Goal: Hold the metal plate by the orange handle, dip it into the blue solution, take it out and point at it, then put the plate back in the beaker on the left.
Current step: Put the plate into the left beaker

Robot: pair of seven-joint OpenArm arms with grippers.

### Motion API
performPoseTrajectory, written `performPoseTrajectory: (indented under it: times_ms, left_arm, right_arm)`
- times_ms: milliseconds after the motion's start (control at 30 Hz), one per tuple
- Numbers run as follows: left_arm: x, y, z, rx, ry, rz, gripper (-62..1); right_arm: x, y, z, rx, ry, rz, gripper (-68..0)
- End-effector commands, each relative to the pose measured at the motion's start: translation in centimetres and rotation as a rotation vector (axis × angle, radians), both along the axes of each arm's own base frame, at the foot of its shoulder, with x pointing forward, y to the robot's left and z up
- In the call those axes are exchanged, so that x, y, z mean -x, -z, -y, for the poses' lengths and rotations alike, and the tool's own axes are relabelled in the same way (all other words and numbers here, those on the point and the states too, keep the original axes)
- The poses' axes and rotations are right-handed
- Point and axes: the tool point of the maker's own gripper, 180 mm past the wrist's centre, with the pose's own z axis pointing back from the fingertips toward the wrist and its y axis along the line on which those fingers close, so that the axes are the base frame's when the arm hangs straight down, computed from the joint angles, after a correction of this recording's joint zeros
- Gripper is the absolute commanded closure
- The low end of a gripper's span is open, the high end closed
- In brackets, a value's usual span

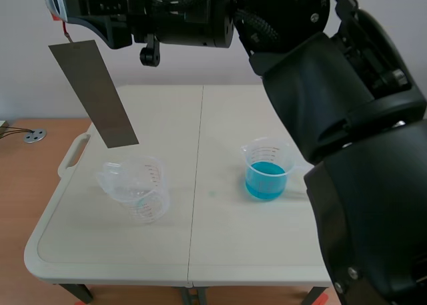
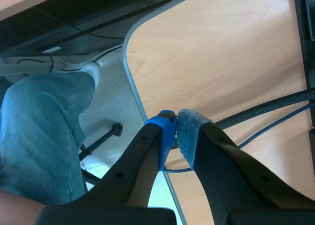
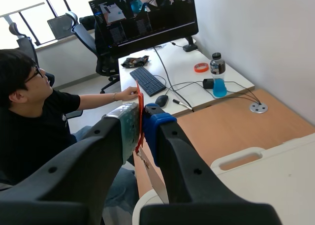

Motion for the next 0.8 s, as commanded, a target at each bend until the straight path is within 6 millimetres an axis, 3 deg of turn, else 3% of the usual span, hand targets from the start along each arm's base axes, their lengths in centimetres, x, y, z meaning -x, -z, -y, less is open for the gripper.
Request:
performPoseTrajectory:
  times_ms: [0,767]
  left_arm:
    - [-0.1,-0.3,-0.3,-0.005,0.005,0.010,-6.0]
    - [-0.6,-0.2,-0.3,-0.004,0.004,0.016,-6.0]
  right_arm:
    - [-0.2,-1.3,-0.2,-0.040,-0.009,0.025,-1.5]
    - [-1.9,3.5,-0.7,0.000,0.023,-0.105,-1.4]
